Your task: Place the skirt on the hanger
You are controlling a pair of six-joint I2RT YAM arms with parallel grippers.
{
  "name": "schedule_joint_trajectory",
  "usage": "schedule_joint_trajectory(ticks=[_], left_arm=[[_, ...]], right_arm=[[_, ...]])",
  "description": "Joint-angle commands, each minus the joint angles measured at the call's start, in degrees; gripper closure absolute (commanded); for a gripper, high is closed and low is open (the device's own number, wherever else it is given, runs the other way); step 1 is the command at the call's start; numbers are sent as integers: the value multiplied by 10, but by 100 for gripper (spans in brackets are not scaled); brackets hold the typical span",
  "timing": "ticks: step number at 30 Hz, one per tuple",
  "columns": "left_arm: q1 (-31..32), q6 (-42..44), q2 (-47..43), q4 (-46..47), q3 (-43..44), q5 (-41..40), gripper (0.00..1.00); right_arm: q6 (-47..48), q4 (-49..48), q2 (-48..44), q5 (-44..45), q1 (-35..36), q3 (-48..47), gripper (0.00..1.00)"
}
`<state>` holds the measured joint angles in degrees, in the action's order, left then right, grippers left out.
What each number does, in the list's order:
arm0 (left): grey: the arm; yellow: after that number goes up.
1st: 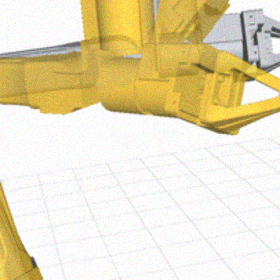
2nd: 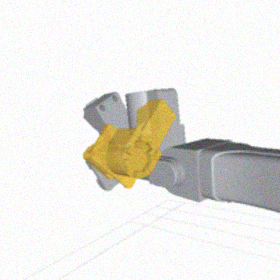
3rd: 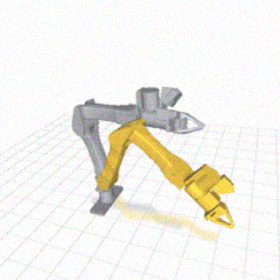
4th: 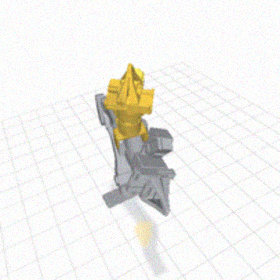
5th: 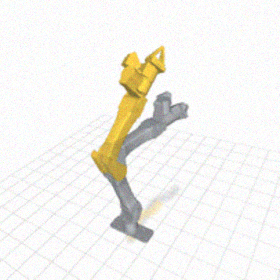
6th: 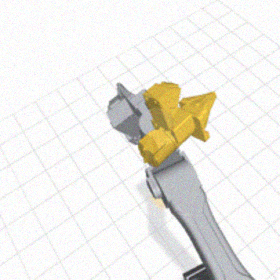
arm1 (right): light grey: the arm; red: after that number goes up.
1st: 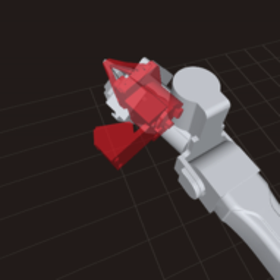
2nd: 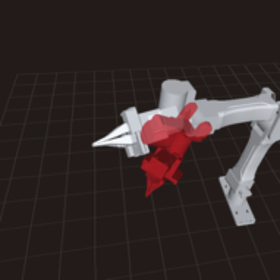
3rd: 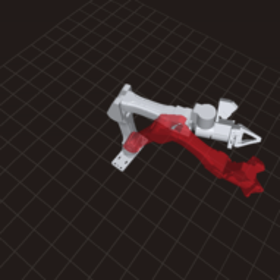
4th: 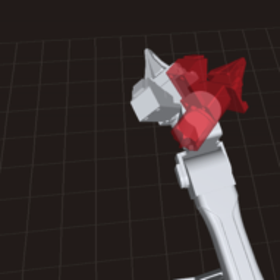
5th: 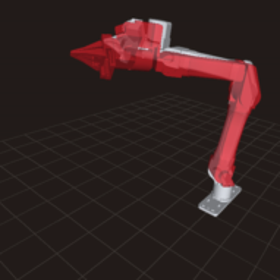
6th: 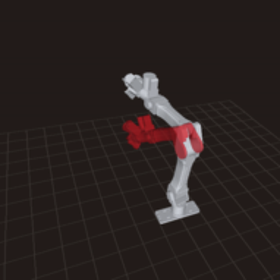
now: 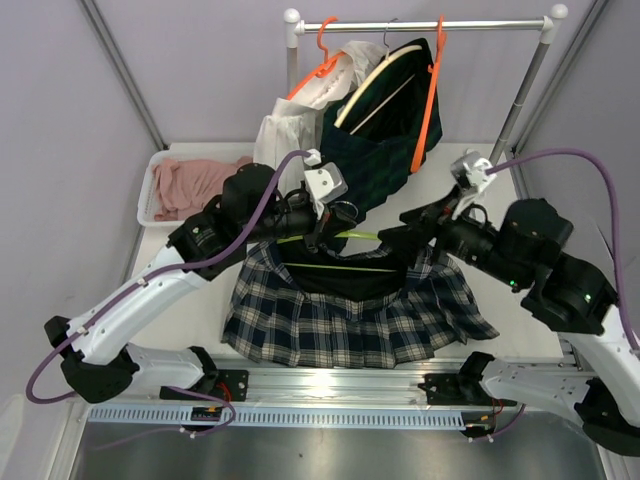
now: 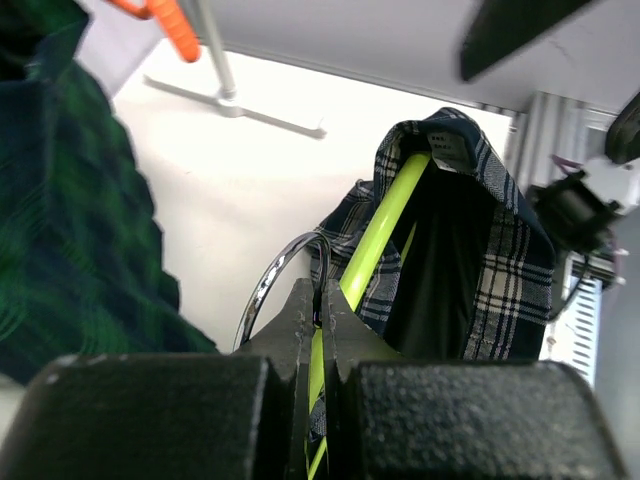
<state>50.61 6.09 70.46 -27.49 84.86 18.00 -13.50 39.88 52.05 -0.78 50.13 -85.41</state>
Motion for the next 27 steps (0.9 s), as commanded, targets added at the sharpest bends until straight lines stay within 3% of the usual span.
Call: schedule_joint_trajectory(ticks=[1, 5, 12, 22, 27], left_arm=[[-2, -1, 0, 40, 46, 58, 100], [-6, 2, 3, 33, 58, 67, 100], [-13, 0, 6, 36, 60, 82, 100], [-22, -5, 5, 46, 59, 79, 100], [-25, -11, 6, 54, 58, 81, 100]], right_arm=[[108, -20, 69, -36, 15, -33, 35], [166, -2, 110, -20, 41, -49, 33], [186, 34, 147, -13, 52, -32, 34], [166, 30, 104, -12, 54, 32, 42], [160, 22, 86, -5, 53, 48, 70]])
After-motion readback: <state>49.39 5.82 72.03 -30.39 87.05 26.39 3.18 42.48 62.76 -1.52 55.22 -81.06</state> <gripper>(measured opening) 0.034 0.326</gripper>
